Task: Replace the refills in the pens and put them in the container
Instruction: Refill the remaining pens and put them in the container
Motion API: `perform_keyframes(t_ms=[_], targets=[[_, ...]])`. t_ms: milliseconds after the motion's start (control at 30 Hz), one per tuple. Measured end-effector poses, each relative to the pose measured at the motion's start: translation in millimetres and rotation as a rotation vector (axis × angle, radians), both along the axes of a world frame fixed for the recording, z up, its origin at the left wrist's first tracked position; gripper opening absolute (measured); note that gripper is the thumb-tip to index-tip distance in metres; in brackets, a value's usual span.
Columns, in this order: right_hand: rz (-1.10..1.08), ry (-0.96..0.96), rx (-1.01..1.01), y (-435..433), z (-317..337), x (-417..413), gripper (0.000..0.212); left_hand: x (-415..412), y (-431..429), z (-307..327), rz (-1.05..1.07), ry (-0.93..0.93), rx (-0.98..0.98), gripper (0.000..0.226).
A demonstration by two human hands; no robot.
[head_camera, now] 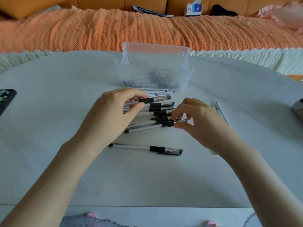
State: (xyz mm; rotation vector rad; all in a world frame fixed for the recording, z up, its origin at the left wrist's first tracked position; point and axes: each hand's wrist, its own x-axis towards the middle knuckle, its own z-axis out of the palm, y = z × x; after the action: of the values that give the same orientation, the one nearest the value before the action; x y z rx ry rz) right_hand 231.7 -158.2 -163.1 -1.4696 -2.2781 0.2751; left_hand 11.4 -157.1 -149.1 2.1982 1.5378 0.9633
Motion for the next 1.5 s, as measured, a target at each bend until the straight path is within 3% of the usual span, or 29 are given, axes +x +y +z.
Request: perform_keyframes(t_ms=[200, 400, 633, 767, 1067, 1300, 1500], targets=[[0.029, -0.052, 0.005, -1, 0, -1, 0.015, 8, 30, 26, -0.038, -0.069, -0.013, 0.018], [0.055, -0.077, -0.046, -2, 1, 0, 0.016, 25, 105, 41, -0.031, 0.017, -0.012, 0.018], [0.077, -0.103, -0.039, -3, 3, -3, 0.012, 38, 152, 35, -0.088, 0.163, -0.186, 0.016], [0.081, -0.101, -0.044, -4, 3, -3, 0.011, 32, 160, 31, -0.072, 0.146, -0.236, 0.018], [0.090, -0.050, -0.013, -2, 6, 0, 0.012, 38, 71, 47, -0.151, -0.059, -0.057, 0.016], [0.032, 0.282, -0.159, -6, 17, 1, 0.010, 33, -8, 7, -0.185, -0.003, -0.208, 0.024], [0.002, 0.377, -0.219, -8, 19, 2, 0.014, 29, -16, -9, -0.105, -0.036, -0.169, 0.015]])
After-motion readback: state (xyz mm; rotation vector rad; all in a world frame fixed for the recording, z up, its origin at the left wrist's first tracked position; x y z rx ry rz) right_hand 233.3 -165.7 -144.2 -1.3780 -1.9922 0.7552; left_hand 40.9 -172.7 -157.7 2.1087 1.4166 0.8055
